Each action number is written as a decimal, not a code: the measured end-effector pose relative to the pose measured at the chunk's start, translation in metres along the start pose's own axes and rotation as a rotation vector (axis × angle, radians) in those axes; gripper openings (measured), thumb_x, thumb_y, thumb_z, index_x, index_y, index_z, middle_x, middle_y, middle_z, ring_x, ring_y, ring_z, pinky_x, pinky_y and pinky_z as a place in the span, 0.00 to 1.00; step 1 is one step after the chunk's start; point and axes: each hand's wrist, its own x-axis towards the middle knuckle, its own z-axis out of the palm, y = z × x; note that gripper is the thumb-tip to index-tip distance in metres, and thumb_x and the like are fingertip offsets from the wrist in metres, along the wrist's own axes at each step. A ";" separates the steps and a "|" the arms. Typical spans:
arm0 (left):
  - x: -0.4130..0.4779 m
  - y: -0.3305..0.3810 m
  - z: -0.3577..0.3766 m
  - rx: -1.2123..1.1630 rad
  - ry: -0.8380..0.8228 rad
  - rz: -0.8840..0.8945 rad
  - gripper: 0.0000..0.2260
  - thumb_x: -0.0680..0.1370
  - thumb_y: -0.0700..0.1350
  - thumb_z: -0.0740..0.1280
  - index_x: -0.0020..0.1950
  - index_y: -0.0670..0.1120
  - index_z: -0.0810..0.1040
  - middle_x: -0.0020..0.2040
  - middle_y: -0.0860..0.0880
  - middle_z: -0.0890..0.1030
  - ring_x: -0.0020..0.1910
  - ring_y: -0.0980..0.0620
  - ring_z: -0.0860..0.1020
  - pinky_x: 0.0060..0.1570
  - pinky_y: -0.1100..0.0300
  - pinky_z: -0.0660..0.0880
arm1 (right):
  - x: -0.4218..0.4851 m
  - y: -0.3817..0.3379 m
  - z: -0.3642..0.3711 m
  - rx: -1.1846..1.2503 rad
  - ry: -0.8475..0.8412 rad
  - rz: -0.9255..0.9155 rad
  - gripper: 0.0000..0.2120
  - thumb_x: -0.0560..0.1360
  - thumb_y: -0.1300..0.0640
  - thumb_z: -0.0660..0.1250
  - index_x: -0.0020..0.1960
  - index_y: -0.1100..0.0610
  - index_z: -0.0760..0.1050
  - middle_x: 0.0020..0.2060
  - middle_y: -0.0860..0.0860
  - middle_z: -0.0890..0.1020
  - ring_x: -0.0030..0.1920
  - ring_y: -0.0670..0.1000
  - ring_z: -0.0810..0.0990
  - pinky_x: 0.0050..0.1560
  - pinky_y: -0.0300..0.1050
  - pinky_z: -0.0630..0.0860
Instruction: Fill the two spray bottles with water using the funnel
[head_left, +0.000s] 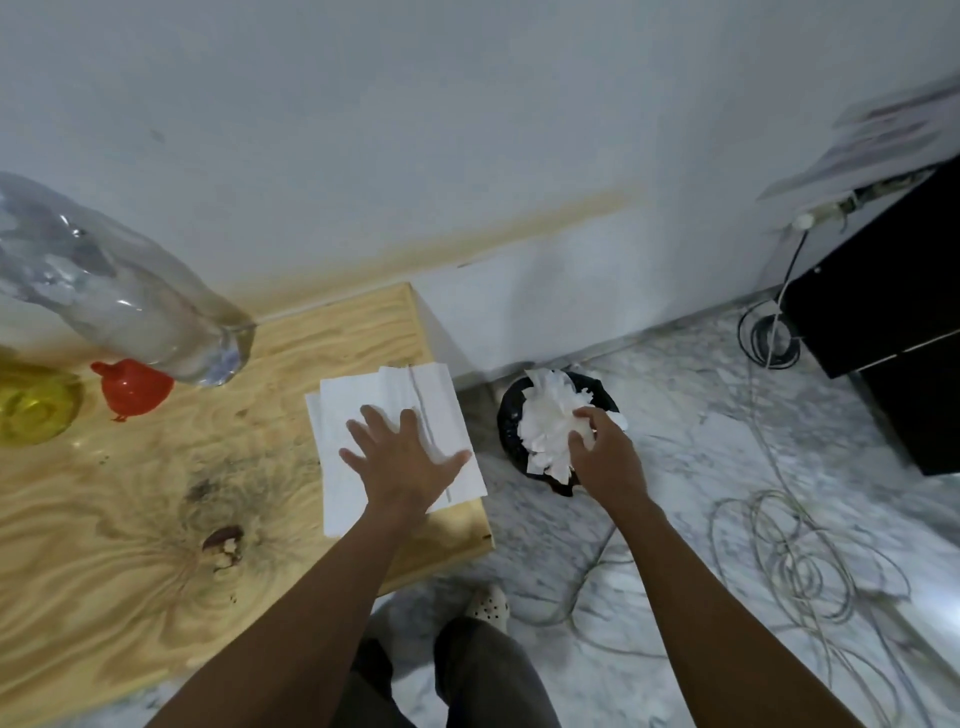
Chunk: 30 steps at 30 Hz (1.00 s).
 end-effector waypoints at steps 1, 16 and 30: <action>0.000 -0.001 0.002 0.002 0.023 0.003 0.35 0.70 0.73 0.61 0.67 0.51 0.66 0.76 0.37 0.54 0.74 0.30 0.54 0.70 0.34 0.58 | 0.004 0.003 0.000 -0.002 0.002 0.000 0.14 0.79 0.56 0.61 0.65 0.51 0.72 0.59 0.50 0.80 0.51 0.50 0.77 0.48 0.43 0.69; 0.001 -0.018 -0.008 -0.101 0.159 0.061 0.21 0.82 0.45 0.60 0.75 0.49 0.64 0.72 0.41 0.65 0.69 0.40 0.65 0.61 0.44 0.73 | 0.056 0.034 0.008 -0.151 -0.133 0.108 0.25 0.80 0.50 0.60 0.76 0.49 0.63 0.76 0.50 0.65 0.73 0.53 0.67 0.68 0.54 0.67; -0.001 -0.033 -0.022 -0.030 0.054 0.161 0.28 0.81 0.58 0.59 0.79 0.49 0.60 0.78 0.40 0.57 0.77 0.40 0.57 0.73 0.42 0.57 | -0.005 -0.030 0.024 0.005 -0.057 -0.129 0.21 0.80 0.52 0.62 0.73 0.51 0.69 0.68 0.49 0.74 0.67 0.51 0.74 0.65 0.45 0.69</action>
